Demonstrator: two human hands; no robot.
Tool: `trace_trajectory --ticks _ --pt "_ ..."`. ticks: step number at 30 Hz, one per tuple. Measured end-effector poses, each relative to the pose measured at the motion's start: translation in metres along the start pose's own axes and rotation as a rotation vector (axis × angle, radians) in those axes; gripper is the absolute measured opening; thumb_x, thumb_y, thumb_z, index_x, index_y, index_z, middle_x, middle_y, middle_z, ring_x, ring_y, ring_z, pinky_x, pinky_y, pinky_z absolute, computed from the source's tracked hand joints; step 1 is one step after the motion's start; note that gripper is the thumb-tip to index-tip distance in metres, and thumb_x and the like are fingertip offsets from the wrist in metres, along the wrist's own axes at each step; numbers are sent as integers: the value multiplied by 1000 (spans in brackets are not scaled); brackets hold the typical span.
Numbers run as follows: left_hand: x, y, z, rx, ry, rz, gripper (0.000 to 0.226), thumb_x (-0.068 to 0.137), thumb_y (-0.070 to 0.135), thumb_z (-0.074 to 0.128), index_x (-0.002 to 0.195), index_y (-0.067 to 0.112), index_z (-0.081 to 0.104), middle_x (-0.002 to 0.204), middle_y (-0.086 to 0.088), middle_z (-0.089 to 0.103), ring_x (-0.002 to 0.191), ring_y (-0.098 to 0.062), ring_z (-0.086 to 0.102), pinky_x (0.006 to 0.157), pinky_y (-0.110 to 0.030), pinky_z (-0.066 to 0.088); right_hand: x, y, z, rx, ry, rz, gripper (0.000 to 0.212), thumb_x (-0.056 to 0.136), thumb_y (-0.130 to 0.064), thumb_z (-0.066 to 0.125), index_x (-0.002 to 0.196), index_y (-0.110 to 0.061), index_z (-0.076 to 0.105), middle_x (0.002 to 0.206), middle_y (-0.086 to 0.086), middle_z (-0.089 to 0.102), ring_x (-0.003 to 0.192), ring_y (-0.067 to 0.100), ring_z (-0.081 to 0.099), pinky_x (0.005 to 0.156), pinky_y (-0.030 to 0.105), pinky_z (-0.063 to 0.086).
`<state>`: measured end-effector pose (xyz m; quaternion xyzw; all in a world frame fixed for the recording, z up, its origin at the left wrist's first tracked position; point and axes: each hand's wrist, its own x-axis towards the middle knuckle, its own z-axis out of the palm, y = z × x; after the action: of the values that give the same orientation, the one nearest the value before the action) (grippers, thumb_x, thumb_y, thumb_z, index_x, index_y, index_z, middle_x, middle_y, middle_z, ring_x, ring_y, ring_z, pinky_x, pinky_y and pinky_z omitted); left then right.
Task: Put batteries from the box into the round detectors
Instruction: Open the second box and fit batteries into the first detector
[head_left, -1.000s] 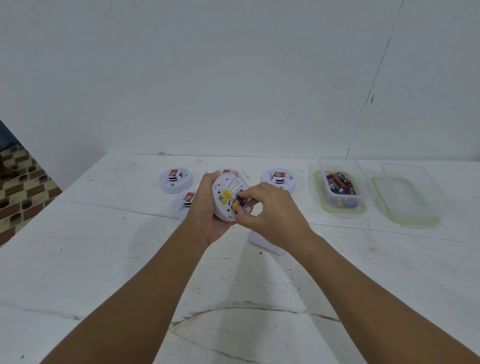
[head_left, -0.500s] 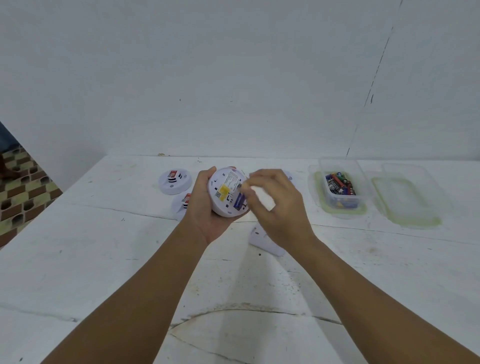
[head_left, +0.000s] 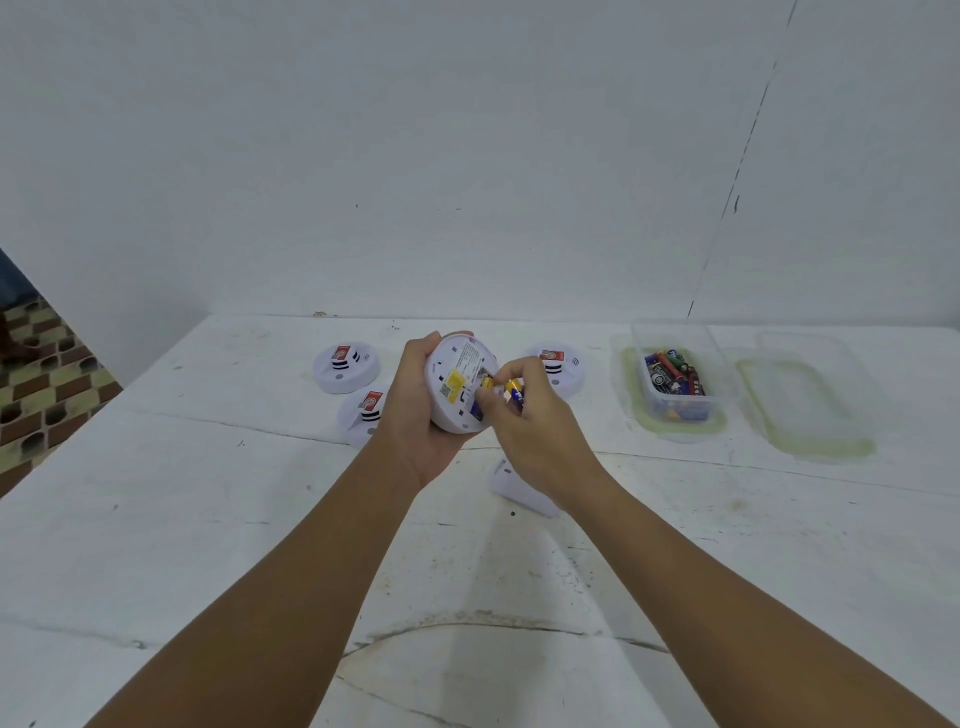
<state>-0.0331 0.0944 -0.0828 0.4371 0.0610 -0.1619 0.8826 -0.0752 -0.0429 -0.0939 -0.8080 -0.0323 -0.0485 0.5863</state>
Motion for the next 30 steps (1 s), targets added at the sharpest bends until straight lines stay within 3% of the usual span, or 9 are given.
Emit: trace_trajectory --ticks 5,8,14,19,23,26,30 --pt "-2 -1 4 47 22 18 37 100 49 47 102 25 75 106 -9 69 90 -25 64 71 -34 55 -1 3 5 53 13 9 13 106 -30 56 114 -23 48 72 -6 59 47 0 47 49 17 36" --pt "-2 -2 5 81 37 23 36 99 48 48 104 24 74 107 -10 69 94 -27 64 74 -36 56 1 5 5 52 18 25 13 104 -31 57 112 -25 47 78 1 63 49 1 46 52 25 39" --pt "-3 -5 7 98 60 18 36 100 48 47 102 24 74 103 -10 69 89 -26 64 69 -34 56 4 6 6 60 0 54 16 101 -27 58 110 -25 45 80 -4 63 50 0 49 51 26 42" --pt "-4 -8 7 70 54 26 37 101 47 44 100 24 73 97 -7 71 84 -23 66 66 -33 55 3 10 4 9 -23 4 17 103 -29 58 113 -23 45 89 -4 67 55 -5 55 49 17 39" --pt "-4 -6 3 40 71 13 39 102 47 46 110 21 73 103 -10 73 90 -27 68 66 -37 58 1 12 -2 -115 -18 -60 21 101 -35 65 114 -24 53 92 -15 65 67 -12 57 53 10 39" --pt "-4 -5 3 49 84 10 39 102 47 46 113 22 73 105 -10 73 93 -28 67 63 -37 58 1 10 -1 -47 -19 -43 23 99 -32 68 113 -21 53 93 -11 66 66 -12 58 51 8 40" --pt "-4 -1 2 37 82 23 37 103 47 46 112 23 72 106 -10 73 93 -27 66 64 -37 58 -3 9 -2 -103 44 -73 24 97 -35 71 114 -24 59 65 -23 47 56 -13 51 49 8 37"
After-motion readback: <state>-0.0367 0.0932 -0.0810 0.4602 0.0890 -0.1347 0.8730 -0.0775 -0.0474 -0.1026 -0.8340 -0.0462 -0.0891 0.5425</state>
